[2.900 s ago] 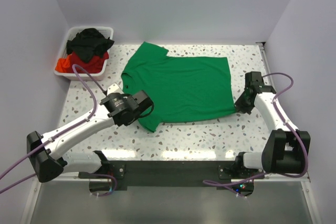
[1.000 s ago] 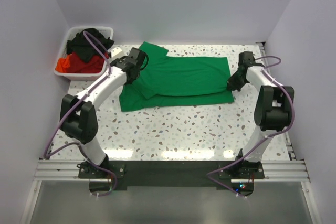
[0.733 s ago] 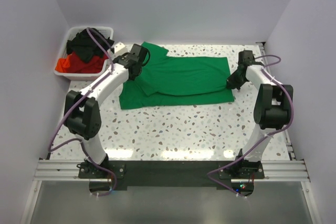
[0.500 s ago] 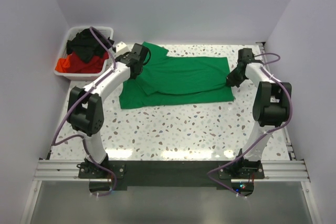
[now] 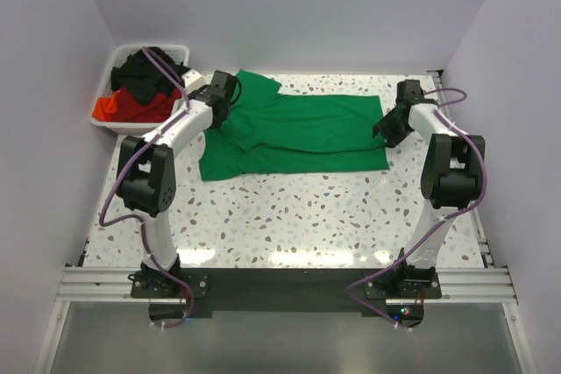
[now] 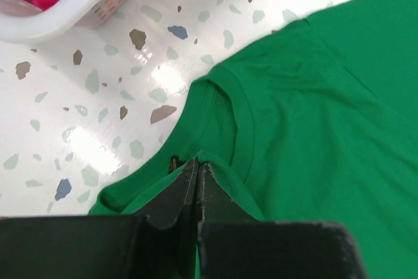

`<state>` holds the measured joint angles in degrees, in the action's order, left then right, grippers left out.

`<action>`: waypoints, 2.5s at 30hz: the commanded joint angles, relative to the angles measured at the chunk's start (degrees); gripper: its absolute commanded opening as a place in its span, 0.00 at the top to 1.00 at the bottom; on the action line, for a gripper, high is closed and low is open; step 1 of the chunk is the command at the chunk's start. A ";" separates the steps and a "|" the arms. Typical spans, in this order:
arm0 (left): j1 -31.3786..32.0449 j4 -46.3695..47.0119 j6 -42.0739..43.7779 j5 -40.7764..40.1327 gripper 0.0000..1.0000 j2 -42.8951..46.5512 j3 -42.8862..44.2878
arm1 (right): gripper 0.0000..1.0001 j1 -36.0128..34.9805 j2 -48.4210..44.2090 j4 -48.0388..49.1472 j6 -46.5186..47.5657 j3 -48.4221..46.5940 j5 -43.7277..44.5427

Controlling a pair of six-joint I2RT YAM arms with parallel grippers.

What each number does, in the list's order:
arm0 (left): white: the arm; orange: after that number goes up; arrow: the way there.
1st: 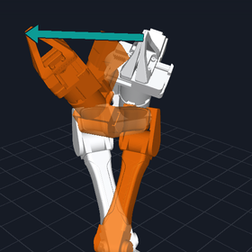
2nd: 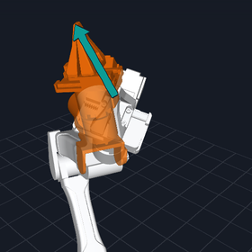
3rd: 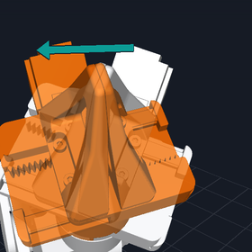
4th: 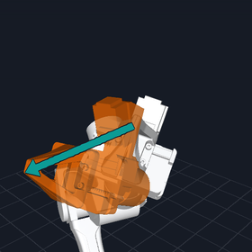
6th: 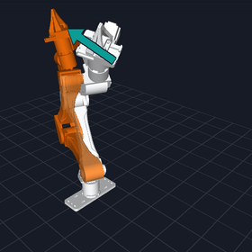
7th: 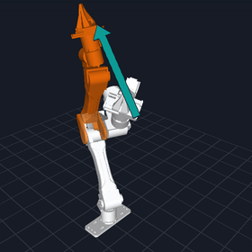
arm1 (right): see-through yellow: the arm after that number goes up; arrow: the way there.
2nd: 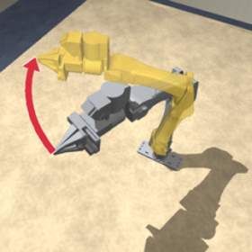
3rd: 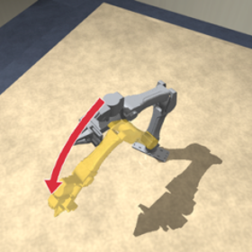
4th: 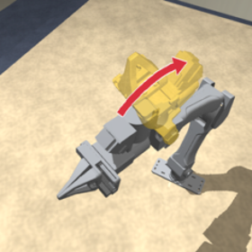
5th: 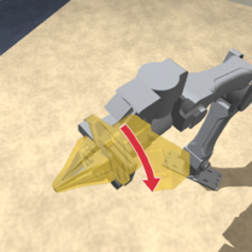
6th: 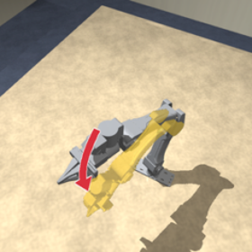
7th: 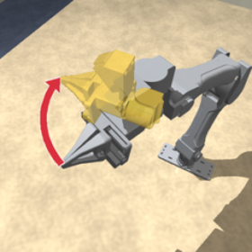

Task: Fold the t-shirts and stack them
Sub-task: Fold the tshirt

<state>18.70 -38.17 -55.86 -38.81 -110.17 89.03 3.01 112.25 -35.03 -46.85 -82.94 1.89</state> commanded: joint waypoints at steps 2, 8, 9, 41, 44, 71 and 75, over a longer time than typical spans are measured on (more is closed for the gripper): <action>-2.09 8.71 2.68 0.13 1.00 -1.80 2.11 | 0.54 0.07 -3.43 0.66 1.76 -0.92 -1.28; -2.79 9.43 5.05 2.77 0.63 -4.17 4.13 | 0.54 -0.63 -6.95 -0.13 4.13 1.20 -0.31; -2.79 9.26 5.49 3.12 0.56 -4.00 3.96 | 0.55 -1.15 -7.48 -0.39 4.48 1.28 0.13; 0.81 4.16 6.64 19.73 0.48 16.21 -25.57 | 0.56 -7.93 -10.12 -1.98 12.66 13.94 1.89; 0.81 5.21 6.02 20.00 0.48 16.04 -26.63 | 0.57 -8.01 -10.03 -0.75 13.10 14.47 2.06; 0.90 6.71 5.15 17.45 0.49 10.50 -25.05 | 0.58 -7.93 -5.20 -0.04 13.72 10.78 2.68; 0.64 5.66 3.48 15.96 0.49 10.59 -26.72 | 0.59 -7.14 -5.28 0.04 13.54 13.58 3.47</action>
<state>19.42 -32.29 -49.89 -20.18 -99.81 62.57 -5.08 107.31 -35.66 -33.71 -71.00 3.64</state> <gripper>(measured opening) 0.509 0.418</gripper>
